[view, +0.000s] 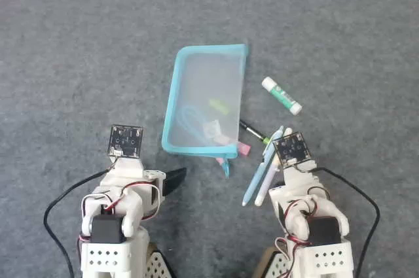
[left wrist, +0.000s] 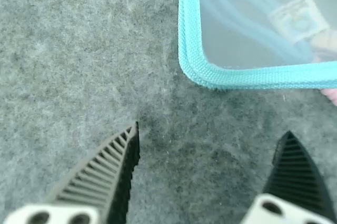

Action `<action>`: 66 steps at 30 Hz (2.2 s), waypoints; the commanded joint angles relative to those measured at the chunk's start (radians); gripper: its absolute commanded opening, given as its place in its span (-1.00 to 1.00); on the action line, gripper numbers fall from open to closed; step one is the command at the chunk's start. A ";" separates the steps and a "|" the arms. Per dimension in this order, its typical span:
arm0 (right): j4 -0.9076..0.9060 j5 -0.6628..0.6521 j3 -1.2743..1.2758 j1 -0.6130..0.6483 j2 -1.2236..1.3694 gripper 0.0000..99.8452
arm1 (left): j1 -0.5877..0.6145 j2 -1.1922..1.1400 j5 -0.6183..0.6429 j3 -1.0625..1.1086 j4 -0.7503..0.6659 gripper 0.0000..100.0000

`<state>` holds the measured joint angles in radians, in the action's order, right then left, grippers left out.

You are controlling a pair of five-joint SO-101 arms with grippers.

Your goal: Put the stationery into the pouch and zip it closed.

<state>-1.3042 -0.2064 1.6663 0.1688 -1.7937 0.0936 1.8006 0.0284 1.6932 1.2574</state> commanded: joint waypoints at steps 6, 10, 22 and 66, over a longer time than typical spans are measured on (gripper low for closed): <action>-0.005 0.003 0.017 0.012 -0.022 -0.97 | 0.003 0.020 0.009 -0.008 0.005 -0.23; -0.005 0.003 0.017 0.012 -0.022 -0.97 | 0.003 0.020 0.009 -0.008 0.005 -0.23; -0.005 0.003 0.017 0.012 -0.022 -0.97 | 0.003 0.020 0.009 -0.008 0.005 -0.23; -0.005 0.008 0.017 0.196 -0.022 -0.96 | -0.298 0.020 0.006 -0.008 0.003 -0.23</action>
<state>-1.3042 -0.2064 1.6663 0.3191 -1.7937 -0.2363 1.8006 0.0284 1.6932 1.2574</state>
